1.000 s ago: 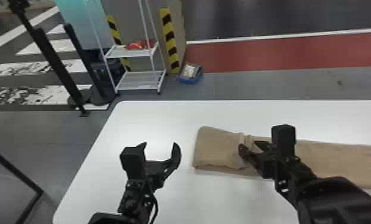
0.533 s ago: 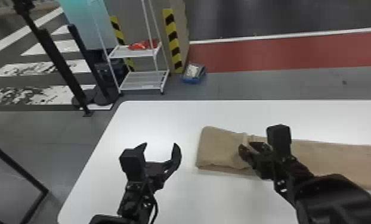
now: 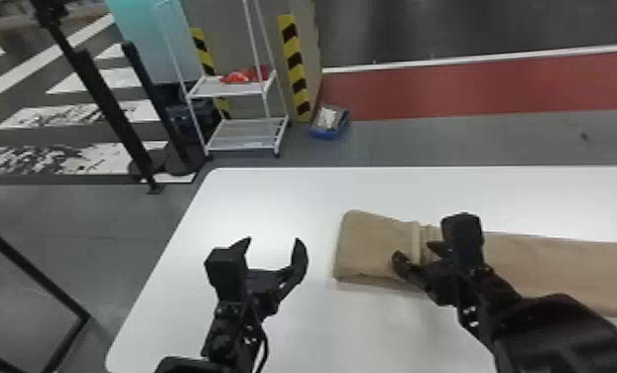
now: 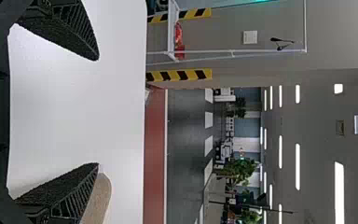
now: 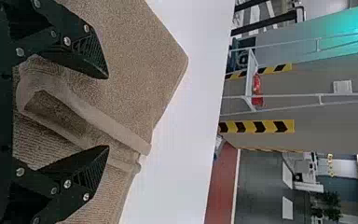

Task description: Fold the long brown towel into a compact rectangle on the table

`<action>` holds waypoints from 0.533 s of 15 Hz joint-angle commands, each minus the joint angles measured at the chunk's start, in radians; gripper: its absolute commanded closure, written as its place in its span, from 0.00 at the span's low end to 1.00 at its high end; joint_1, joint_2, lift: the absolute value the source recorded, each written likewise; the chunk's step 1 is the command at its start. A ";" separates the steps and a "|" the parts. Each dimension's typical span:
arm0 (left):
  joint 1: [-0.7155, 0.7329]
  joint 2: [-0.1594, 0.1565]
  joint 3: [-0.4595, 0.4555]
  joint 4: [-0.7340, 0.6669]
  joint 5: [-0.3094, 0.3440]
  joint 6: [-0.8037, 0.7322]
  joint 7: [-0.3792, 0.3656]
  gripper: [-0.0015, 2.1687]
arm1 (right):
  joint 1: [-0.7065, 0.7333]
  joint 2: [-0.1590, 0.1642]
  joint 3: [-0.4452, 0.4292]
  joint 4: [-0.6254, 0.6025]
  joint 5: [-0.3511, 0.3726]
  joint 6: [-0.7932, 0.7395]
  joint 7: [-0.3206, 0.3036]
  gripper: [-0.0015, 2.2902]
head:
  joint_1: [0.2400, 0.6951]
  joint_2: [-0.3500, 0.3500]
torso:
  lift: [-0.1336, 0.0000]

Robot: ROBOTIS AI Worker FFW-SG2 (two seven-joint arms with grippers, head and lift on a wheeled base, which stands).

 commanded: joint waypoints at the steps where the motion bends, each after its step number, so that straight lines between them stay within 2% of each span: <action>1: 0.007 -0.001 -0.001 -0.005 -0.001 0.000 0.000 0.03 | 0.000 0.002 0.003 0.001 0.007 0.004 0.000 0.22 | 1.00 0.87 | 0.58; 8: 0.010 -0.001 -0.002 -0.005 0.001 -0.016 -0.001 0.03 | -0.003 0.002 0.020 0.001 0.004 0.032 0.008 0.31 | 1.00 0.88 | 0.58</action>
